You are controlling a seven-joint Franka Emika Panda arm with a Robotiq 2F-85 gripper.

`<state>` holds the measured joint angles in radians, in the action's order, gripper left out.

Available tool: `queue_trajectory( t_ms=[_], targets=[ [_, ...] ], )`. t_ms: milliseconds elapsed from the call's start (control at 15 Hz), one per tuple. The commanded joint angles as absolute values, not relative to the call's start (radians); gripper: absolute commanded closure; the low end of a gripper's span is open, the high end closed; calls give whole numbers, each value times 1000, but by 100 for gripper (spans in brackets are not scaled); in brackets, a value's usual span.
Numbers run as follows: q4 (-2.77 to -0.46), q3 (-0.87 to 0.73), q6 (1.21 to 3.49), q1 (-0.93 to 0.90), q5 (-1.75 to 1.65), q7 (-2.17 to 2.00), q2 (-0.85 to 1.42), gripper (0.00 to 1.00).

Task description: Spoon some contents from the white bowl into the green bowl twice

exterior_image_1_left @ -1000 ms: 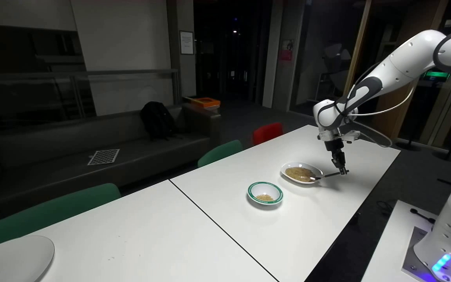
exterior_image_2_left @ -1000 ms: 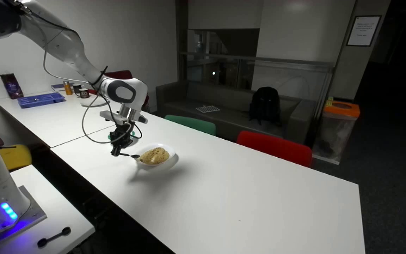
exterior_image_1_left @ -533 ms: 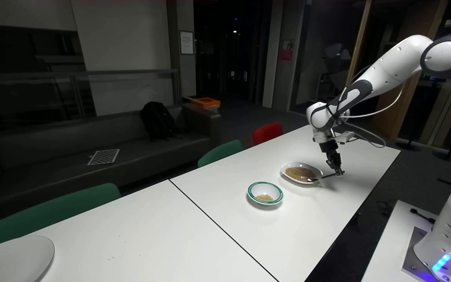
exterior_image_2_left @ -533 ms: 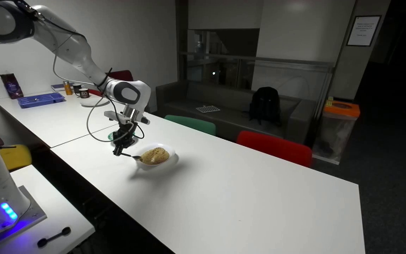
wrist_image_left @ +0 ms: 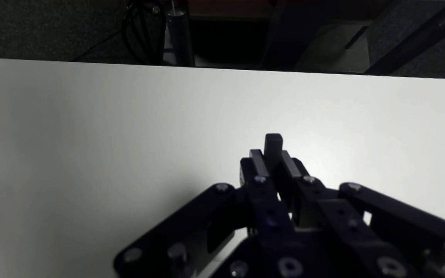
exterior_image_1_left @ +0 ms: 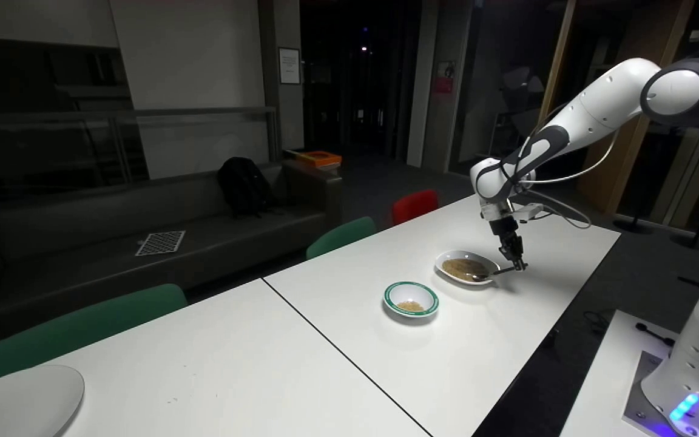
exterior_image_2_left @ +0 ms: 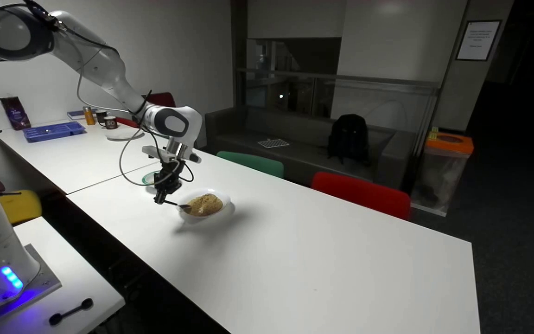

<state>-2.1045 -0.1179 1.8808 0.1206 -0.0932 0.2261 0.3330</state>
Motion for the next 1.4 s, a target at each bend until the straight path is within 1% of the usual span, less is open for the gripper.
queue_trajectory(
  t_ms=[0, 600, 1333],
  targets=[
    [-2052, -113, 1818, 136, -77, 200, 364, 97],
    [-1996, -112, 1759, 141, -77, 188, 422, 97],
    [-2022, -99, 1889, 153, -19, 217, 421, 97]
  ],
)
